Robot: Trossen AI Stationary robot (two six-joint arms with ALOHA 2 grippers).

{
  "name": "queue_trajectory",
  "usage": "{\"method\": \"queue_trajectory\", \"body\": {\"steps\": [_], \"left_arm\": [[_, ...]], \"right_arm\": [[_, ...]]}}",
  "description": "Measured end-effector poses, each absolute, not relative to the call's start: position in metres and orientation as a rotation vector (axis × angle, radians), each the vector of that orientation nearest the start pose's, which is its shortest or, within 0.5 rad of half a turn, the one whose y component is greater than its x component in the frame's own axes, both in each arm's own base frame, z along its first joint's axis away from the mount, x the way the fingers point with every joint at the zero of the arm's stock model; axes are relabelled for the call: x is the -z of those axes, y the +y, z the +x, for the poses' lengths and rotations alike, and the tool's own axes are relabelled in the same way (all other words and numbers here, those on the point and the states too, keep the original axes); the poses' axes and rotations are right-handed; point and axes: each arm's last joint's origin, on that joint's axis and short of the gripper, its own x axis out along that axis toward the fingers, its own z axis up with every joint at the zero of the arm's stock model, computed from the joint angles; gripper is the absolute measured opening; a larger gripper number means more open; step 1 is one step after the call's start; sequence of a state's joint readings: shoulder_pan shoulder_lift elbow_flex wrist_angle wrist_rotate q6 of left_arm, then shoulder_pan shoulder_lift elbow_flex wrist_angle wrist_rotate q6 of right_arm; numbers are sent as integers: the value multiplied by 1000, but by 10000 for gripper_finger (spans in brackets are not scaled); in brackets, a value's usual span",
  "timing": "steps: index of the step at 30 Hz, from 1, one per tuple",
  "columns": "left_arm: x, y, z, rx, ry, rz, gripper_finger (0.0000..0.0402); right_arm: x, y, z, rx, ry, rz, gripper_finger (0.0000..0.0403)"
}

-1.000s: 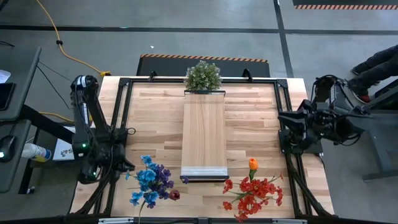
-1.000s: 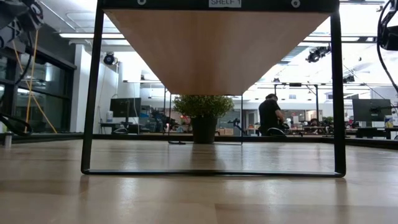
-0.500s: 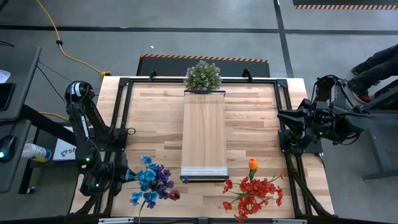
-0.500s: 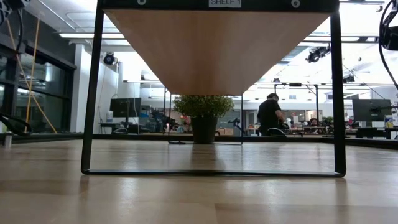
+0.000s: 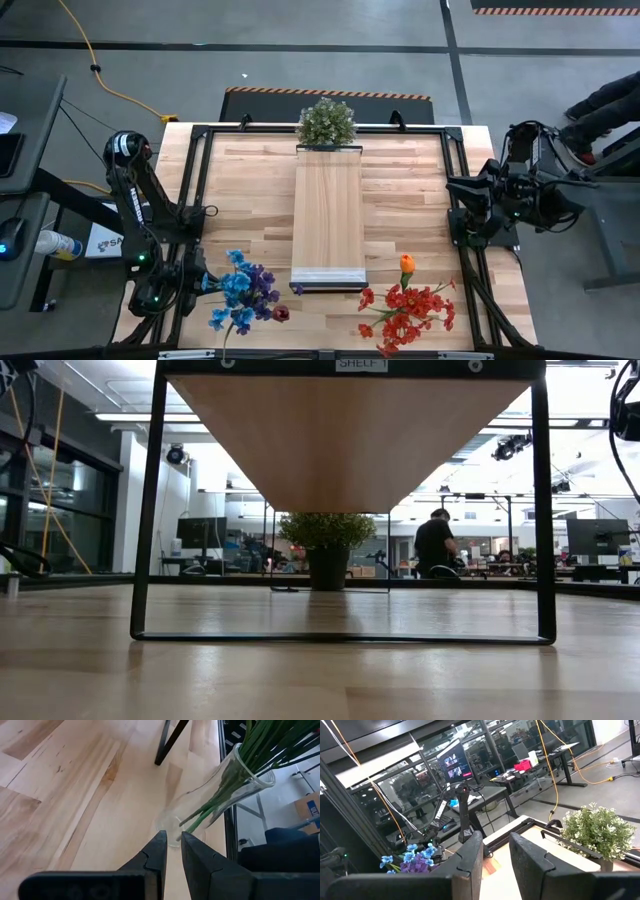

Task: Pick and place flowers into a vace then onto a shelf
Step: Put the left transparent vase on the shelf

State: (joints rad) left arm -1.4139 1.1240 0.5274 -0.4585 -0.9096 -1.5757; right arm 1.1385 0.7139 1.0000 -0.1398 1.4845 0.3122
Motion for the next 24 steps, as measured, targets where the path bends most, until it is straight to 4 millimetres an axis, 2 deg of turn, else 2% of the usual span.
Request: {"method": "queue_trajectory", "body": {"steps": [24], "left_arm": [[-178,-179,51,6,616,-597,92]], "right_arm": [[-414,86,71,335,-92,454,87]]}}
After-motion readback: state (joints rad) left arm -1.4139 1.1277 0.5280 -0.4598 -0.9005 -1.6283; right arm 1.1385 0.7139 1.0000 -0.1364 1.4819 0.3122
